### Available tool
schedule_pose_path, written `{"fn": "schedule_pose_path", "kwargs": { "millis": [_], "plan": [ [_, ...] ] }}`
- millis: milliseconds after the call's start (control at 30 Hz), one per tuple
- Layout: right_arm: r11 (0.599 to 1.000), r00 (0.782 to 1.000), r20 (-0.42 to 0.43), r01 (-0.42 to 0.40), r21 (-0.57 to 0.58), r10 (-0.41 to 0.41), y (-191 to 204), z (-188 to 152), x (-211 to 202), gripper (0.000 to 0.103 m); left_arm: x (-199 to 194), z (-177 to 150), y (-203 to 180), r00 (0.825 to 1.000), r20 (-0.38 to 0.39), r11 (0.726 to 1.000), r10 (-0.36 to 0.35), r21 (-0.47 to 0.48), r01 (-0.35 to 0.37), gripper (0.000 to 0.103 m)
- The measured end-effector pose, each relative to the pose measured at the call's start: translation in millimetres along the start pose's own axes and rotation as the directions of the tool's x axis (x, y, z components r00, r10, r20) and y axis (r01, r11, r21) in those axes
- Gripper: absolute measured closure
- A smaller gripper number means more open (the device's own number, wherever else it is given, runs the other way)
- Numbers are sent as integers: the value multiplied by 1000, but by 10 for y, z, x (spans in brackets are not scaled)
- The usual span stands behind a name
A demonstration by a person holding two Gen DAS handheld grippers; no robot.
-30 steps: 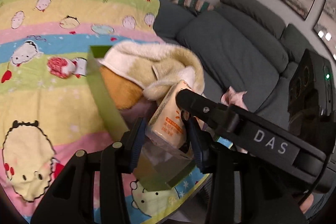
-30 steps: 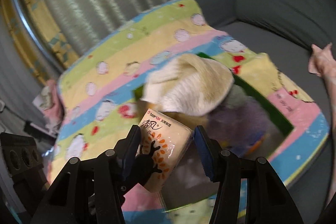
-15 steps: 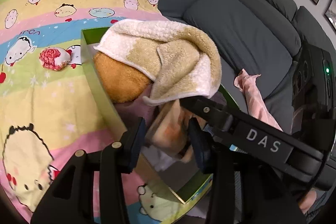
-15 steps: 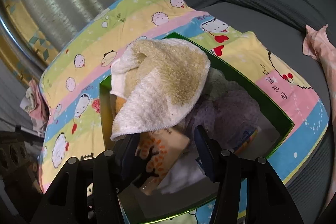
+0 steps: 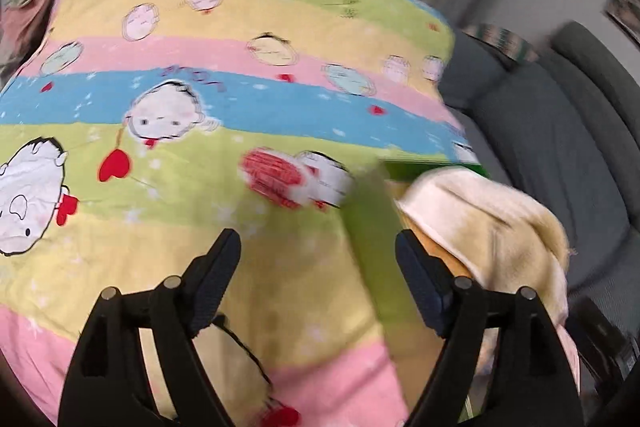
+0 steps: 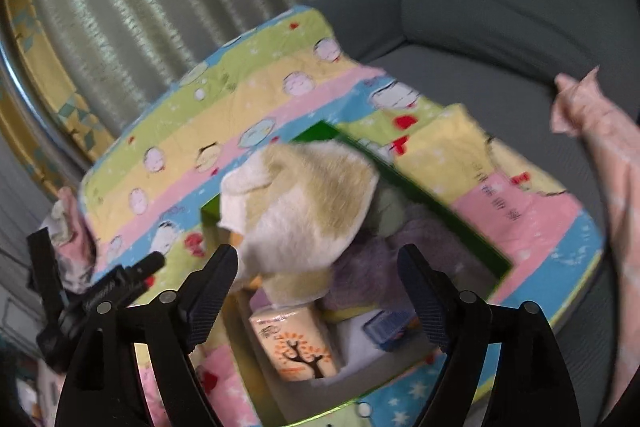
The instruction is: Organize soft objects
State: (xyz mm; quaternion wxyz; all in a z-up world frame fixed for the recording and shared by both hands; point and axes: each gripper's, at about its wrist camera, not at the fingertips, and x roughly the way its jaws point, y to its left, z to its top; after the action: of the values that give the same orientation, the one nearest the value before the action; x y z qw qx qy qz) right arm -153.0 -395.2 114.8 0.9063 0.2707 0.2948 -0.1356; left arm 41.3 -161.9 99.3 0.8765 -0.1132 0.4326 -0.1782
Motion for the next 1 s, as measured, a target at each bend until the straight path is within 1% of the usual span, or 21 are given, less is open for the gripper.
{"fn": "schedule_pose_path", "kwargs": {
  "millis": [67,167,233,267,300,367,433,500,533,600,633,667,700,733,767,833,867,967,1000],
  "plan": [
    [1000,999,39,21,-16,-20,25,23,-96,20,154,81,79,999,-9,999,50,-19,-50,24],
    [1000,998,58,-22,-9,23,3,56,-160,19,386,160,80,995,-23,996,94,-4,-95,24],
    [999,997,67,-34,0,34,-16,78,-175,19,550,213,49,989,-26,990,144,7,-144,24],
    [999,997,72,-37,-3,37,-20,90,-179,19,613,231,37,988,-22,988,152,14,-152,24],
    [999,996,74,-40,-6,41,-25,101,-180,19,681,244,34,988,-27,988,152,15,-151,24],
    [999,996,78,-44,-8,44,-32,109,-188,19,813,254,84,987,-58,988,152,-20,-153,24],
    [999,995,84,-49,-7,49,-44,120,-188,19,941,256,136,987,-93,990,129,-53,-134,24],
    [999,995,88,-53,-3,53,-61,131,-185,19,1029,253,169,984,-112,986,141,-70,-149,24],
    [999,995,90,-53,1,53,-69,134,-187,19,1058,251,176,983,-115,985,146,-70,-155,25],
    [999,994,92,-54,8,53,-88,144,-180,19,1063,239,168,985,-99,987,139,-69,-146,26],
    [998,994,92,-56,9,55,-94,146,-178,19,1055,235,150,987,-90,988,136,-59,-142,34],
    [998,994,92,-58,10,57,-96,146,-181,19,1053,235,141,989,-82,990,125,-59,-130,46],
    [998,994,92,-60,13,59,-100,146,-183,19,1050,231,140,992,-85,992,98,-68,-104,52],
    [998,994,92,-61,16,59,-102,146,-183,19,1047,228,127,993,-87,994,76,-77,-83,62],
    [998,994,94,-61,17,59,-97,145,-191,19,1035,228,111,994,-82,994,74,-79,-80,67],
    [998,993,98,-63,9,62,-76,142,-206,19,984,217,83,995,-56,994,78,-72,-82,73],
    [998,993,99,-66,0,66,-52,137,-219,19,951,208,85,995,-47,994,82,-73,-86,78],
    [996,991,103,-83,-16,85,-4,128,-254,19,796,163,130,995,-47,992,86,-83,-90,78],
    [995,990,104,-93,-22,94,20,123,-266,19,700,130,141,995,-35,992,91,-81,-93,78]
  ]
}}
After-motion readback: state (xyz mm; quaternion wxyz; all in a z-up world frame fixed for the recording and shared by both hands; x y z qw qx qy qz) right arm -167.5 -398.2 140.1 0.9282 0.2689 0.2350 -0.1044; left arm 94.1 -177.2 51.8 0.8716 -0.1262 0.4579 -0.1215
